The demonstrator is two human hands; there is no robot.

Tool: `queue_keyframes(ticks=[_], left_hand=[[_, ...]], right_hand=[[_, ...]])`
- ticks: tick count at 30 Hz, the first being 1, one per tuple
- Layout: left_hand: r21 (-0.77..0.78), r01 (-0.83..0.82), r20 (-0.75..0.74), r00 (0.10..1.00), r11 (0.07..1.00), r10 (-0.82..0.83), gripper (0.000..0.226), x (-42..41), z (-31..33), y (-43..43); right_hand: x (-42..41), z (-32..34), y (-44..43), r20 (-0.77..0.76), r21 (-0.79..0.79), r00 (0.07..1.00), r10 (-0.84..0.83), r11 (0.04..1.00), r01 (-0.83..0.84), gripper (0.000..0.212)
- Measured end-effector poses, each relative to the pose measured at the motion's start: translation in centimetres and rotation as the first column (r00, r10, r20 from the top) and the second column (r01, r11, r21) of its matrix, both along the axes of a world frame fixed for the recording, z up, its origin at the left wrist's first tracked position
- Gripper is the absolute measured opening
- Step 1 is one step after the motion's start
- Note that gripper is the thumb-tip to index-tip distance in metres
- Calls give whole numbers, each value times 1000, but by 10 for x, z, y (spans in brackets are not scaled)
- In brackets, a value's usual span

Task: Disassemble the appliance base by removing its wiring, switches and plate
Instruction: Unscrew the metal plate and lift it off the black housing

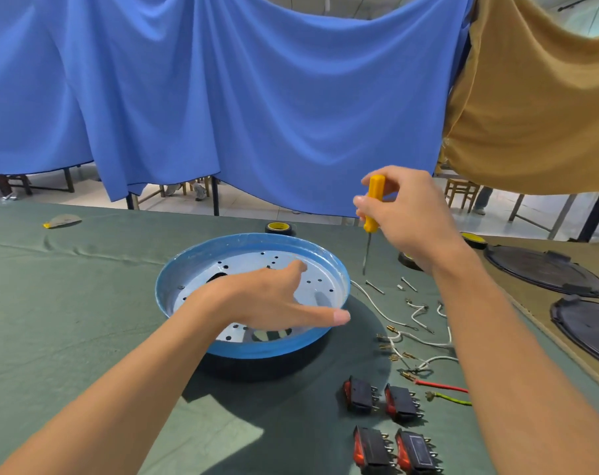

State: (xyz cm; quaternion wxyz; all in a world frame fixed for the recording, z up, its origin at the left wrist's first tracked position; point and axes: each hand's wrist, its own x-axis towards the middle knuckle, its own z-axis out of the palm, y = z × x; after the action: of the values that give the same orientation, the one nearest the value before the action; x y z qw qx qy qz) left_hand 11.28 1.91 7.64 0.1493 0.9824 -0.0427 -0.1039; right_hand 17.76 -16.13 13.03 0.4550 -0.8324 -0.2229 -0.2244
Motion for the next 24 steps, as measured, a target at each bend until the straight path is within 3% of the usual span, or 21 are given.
queue_keyframes(ticks=[4,8,24], left_hand=[[-65,-7,-13,1000,998,6,124,-5,-9,0],[-161,-90,-89,993,983,76,115,-8,-19,0],[-179,-70,63,995,981,83,102,-14,-26,-1]], right_hand=[[-9,-2,16,54,152,993,109,982,-116,24],[-9,-12,27,123,26,990,65,997,-69,25],[-1,-23,31,78,-62,994,70,996,-65,26]])
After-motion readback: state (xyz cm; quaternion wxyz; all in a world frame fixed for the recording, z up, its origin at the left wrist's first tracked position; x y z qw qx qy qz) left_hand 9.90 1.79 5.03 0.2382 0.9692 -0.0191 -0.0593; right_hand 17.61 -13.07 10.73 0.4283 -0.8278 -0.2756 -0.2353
